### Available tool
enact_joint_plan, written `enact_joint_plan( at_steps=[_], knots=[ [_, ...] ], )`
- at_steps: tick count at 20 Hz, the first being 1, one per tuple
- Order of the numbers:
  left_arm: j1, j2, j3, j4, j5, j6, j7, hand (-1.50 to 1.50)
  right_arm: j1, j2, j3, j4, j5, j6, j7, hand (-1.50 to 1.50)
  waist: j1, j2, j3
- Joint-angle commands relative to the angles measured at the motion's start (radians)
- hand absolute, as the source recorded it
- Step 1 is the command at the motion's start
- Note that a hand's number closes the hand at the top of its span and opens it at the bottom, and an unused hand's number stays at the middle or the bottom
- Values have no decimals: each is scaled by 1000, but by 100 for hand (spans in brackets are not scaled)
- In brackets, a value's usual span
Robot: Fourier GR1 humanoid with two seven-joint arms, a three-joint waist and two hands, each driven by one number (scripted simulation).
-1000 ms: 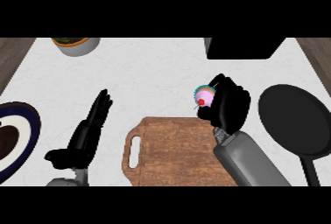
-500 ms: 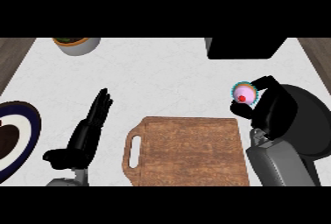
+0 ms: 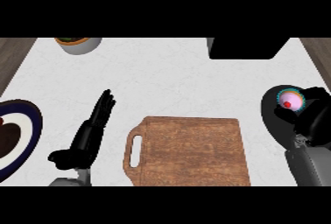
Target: Pick the cupcake from the cutting board and place it in the pan
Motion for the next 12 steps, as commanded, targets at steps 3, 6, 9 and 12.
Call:
enact_joint_plan(
  at_steps=[3, 6, 9, 12],
  knots=[
    [59, -40, -58, -43, -48, 36, -3, 0, -37, -102, -144, 183, -203, -238, -187, 150, 10, 1, 1],
    [-63, 18, 57, 20, 42, -42, 30, 0, -129, -132, -181, 362, -294, -270, -303, 150, 9, 3, 1],
    [7, -23, -21, -59, -15, 1, 41, 0, -133, -188, -222, 452, -483, -304, -498, 150, 13, 2, 2],
    [14, -17, -11, -20, -10, -12, 6, 0, -184, -194, -237, 534, -566, -76, -458, 150, 21, 5, 2]
  ],
)
